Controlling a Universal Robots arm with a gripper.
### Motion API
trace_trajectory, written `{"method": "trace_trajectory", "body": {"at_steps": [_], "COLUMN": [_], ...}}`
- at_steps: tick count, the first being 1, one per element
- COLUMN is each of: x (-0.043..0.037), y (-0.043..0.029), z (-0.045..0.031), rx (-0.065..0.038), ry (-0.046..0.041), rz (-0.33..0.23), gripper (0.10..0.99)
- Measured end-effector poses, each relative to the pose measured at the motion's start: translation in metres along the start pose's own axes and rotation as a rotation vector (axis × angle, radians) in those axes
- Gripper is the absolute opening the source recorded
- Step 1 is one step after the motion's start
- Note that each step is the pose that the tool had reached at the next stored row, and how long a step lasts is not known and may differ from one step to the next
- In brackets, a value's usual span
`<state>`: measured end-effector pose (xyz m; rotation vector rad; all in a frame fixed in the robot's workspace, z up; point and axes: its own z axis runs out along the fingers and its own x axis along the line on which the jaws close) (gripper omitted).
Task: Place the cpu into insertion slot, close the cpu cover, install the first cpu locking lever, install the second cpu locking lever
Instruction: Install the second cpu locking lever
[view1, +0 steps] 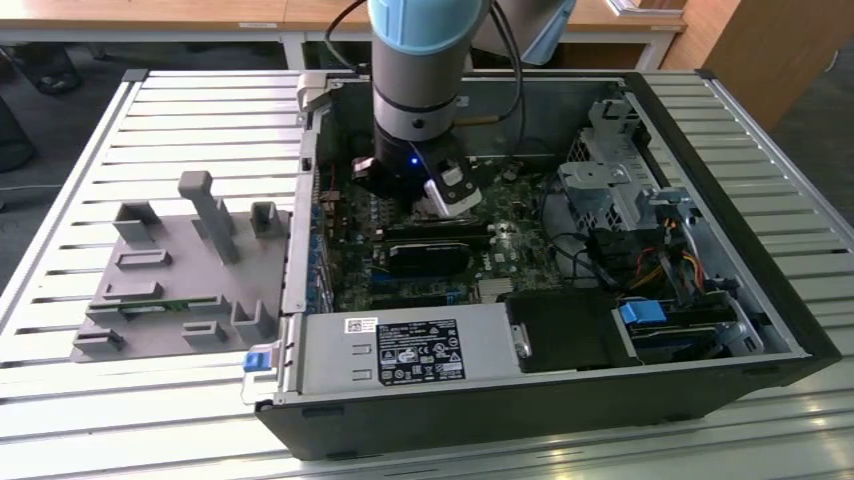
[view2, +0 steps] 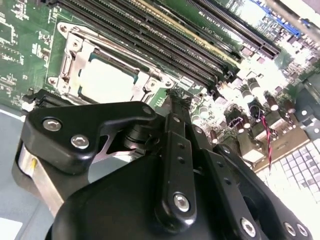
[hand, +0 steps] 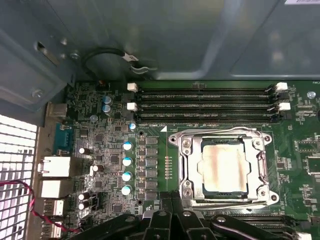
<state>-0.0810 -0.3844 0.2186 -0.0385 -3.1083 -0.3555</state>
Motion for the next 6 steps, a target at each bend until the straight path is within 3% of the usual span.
{"method": "trace_trajectory", "body": {"at_steps": [6], "x": [0.0], "y": [0.0009], "z": [-0.0036], "rx": [0.0], "ry": [-0.0001], "rz": [0.0], "gripper": [0.106]}}
